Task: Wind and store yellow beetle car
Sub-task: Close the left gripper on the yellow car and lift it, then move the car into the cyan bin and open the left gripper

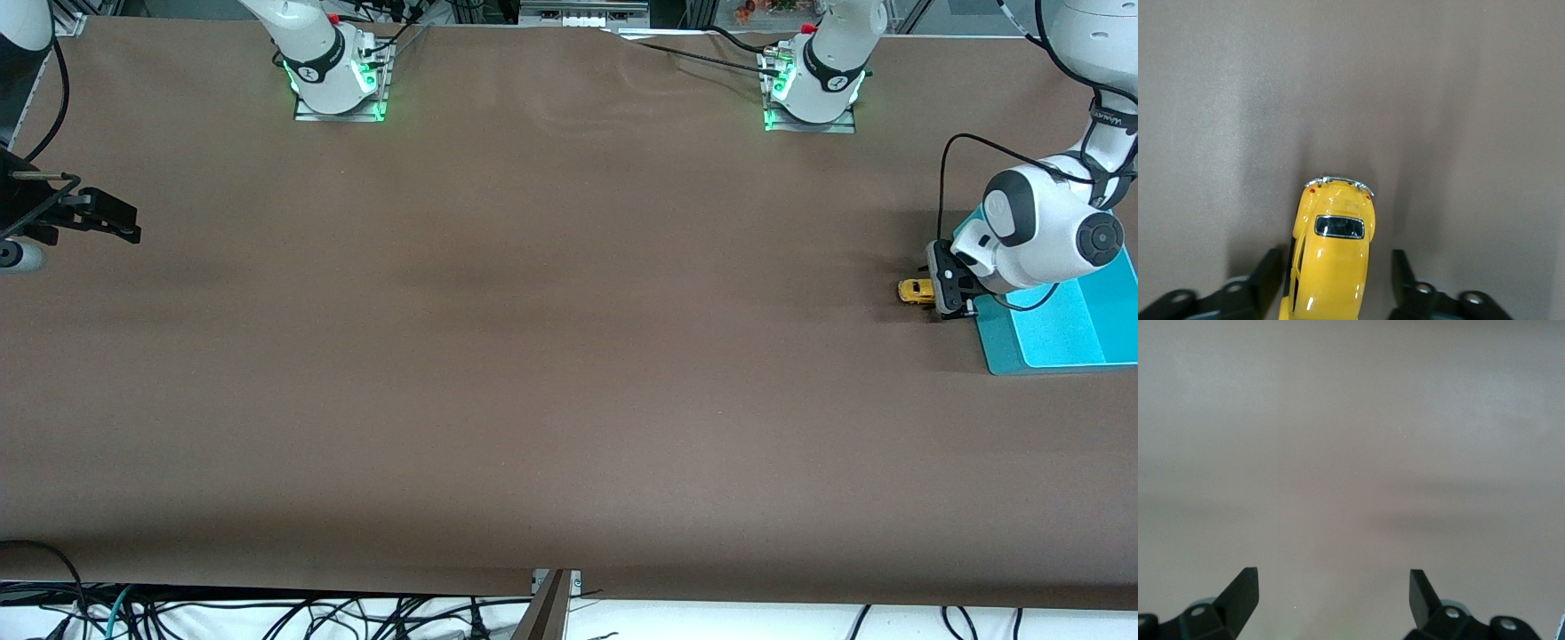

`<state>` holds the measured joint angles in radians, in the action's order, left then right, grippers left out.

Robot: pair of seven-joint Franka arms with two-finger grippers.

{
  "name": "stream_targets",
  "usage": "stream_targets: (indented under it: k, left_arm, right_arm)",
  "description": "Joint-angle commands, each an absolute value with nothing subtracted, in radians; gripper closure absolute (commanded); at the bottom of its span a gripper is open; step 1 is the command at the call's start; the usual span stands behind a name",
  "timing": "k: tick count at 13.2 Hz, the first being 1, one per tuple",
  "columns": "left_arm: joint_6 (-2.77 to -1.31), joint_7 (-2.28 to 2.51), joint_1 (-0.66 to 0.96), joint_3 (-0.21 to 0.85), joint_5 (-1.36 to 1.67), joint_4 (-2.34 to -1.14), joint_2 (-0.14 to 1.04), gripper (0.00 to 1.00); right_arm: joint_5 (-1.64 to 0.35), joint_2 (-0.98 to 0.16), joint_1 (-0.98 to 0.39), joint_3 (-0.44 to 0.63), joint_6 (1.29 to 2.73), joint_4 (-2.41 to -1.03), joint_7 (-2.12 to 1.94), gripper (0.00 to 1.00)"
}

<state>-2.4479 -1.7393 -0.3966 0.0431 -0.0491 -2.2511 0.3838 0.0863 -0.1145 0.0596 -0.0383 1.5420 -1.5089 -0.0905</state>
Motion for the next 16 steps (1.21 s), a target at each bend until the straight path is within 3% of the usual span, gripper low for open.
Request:
stream_targets:
  k: [1,3,5,8,11,13,16]
  left_arm:
    - [-2.447,-1.782,-0.408,0.083,-0.032,-2.267,0.339,0.92]
    - [-2.413,-1.772,-0.405,0.112,-0.032,-2.264,0.287,0.93]
    - [-2.280,-1.728,-0.405,0.175,-0.032,-2.202,0.240,0.93]
    - [-1.980,-1.645,-0.400,0.238,-0.038,-1.993,0.238,0.92]
    - [-1.823,-1.649,-0.411,0.227,-0.092,-1.869,0.239,0.91]
    - [-1.767,-1.707,-0.461,0.215,-0.194,-1.829,0.239,0.90]
    - [-1.820,-1.842,-0.602,0.216,-0.254,-1.841,0.241,0.90]
  right_arm:
    - [0.071,-0.107,0.069,-0.040,1.539,-1.509,-0.109,0.00]
    - [0.071,-0.107,0.069,-0.040,1.539,-1.508,-0.109,0.00]
    - [0.071,-0.107,0.069,-0.040,1.539,-1.508,-0.109,0.00]
    - [0.072,-0.107,0.069,-0.040,1.539,-1.508,-0.109,0.00]
    - [0.072,-0.107,0.067,-0.040,1.542,-1.508,-0.107,0.00]
    - [0.072,-0.109,0.066,-0.040,1.543,-1.508,-0.107,0.00]
    - [0.071,-0.107,0.066,-0.040,1.543,-1.508,-0.106,0.00]
